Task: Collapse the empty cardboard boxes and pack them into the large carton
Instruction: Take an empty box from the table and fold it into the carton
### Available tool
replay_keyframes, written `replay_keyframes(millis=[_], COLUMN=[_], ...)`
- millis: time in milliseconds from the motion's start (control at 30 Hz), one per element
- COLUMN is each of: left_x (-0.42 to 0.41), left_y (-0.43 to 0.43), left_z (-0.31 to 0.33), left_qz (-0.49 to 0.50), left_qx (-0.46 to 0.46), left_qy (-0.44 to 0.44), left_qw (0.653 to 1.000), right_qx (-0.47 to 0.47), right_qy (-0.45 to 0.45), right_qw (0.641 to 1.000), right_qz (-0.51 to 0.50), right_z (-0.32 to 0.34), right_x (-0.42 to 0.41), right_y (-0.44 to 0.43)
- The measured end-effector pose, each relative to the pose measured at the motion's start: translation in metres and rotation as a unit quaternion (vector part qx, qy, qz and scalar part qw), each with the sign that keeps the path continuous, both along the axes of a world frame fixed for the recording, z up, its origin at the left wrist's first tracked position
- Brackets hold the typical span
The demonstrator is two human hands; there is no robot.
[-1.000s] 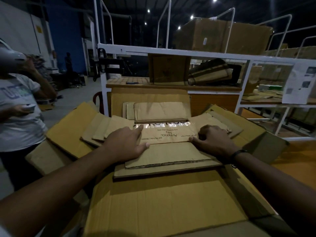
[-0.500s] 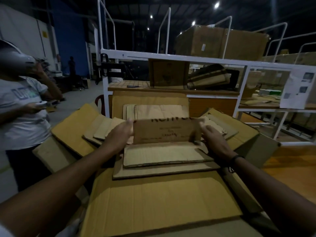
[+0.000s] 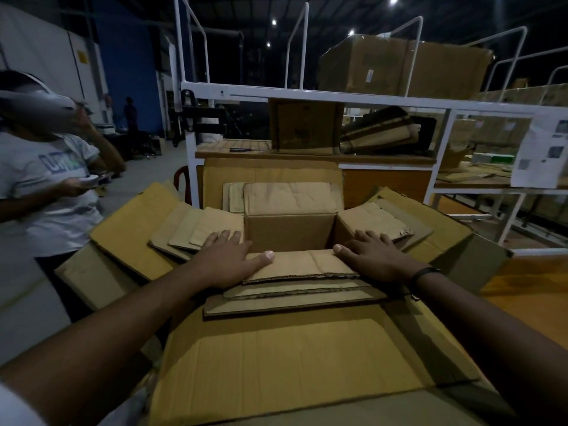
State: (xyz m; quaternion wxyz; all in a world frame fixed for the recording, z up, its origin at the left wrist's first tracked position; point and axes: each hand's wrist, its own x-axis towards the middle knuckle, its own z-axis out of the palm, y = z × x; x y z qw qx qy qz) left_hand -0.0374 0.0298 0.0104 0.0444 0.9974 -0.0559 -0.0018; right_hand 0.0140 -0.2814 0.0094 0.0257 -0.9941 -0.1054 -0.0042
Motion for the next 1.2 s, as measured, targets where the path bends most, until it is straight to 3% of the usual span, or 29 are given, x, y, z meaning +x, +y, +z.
replay_keyframes(millis=[167, 467, 667, 867, 1200], left_x=[0.004, 0.015, 0.018, 0.027, 0.043], left_y=[-0.003, -0.001, -0.004, -0.005, -0.003], left_z=[0.016, 0.038, 0.044, 0.043, 0.045], left_qz=[-0.021, -0.015, -0.014, -0.012, -0.006], left_qx=[0.041, 0.073, 0.074, 0.076, 0.071], left_qy=[0.028, 0.115, 0.144, 0.155, 0.159], left_qw=[0.999, 0.991, 0.987, 0.985, 0.985], right_qx=[-0.044, -0.026, -0.007, -0.016, -0.054], right_qy=[0.062, 0.15, 0.138, 0.047, 0.13], right_qw=[0.997, 0.988, 0.99, 0.999, 0.99], right_qz=[-0.019, -0.014, -0.004, -0.019, -0.018], right_z=[0.017, 0.031, 0.018, 0.003, 0.026], right_x=[-0.003, -0.005, 0.0, 0.002, 0.007], right_y=[0.011, 0.032, 0.034, 0.031, 0.036])
